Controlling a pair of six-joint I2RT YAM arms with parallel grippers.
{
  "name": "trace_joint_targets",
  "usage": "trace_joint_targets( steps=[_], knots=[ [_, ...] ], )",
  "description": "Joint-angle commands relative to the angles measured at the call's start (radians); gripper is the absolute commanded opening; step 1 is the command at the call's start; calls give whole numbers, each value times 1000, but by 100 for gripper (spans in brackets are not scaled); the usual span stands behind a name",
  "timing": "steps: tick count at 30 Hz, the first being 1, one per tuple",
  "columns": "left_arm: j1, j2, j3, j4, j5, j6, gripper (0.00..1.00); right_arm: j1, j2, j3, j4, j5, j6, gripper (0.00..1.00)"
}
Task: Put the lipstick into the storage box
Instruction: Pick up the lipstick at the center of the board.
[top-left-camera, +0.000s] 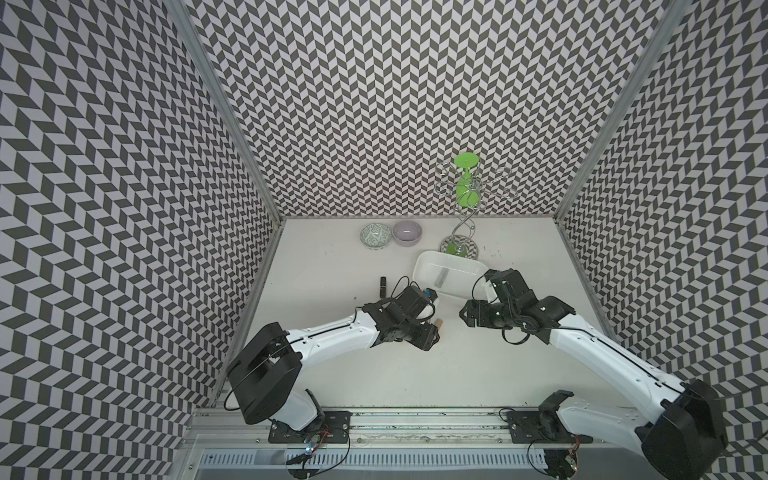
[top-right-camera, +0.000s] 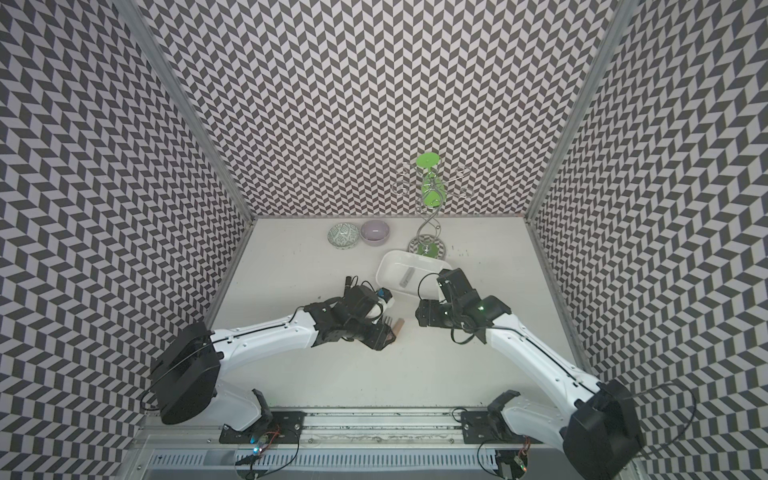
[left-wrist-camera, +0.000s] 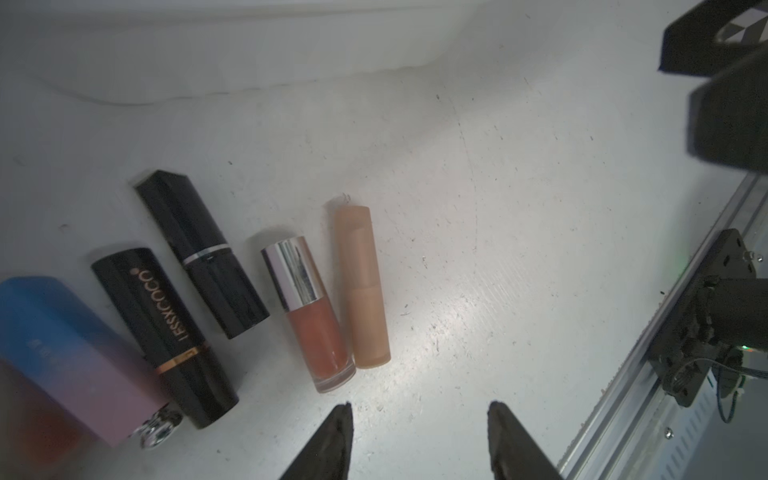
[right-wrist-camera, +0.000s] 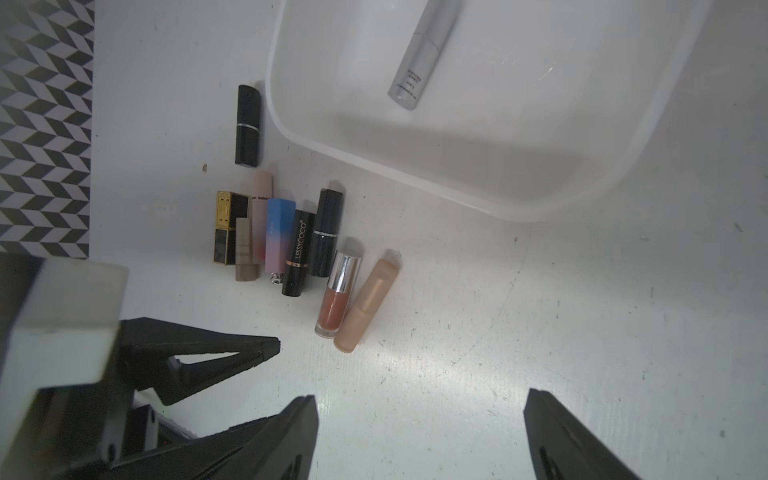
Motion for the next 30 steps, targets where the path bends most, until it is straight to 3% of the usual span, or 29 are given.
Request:
trace_joint_targets(
  steps=[1,6,14,30],
  knots=[
    [-14,59,56,-16,-19,35,54,-47,-83,-24,-12,43,20,81],
    [-23,169,165,-89,-83,64,52,-85,-184,-67,-6,47,32,81],
    [-33,316,338,-189,-143,113,52,-92,-213,-73,-23,31,42,81],
    [-34,444,421,-261,-198,152,52,-96,-235,-86,-23,14,44,81]
  ],
)
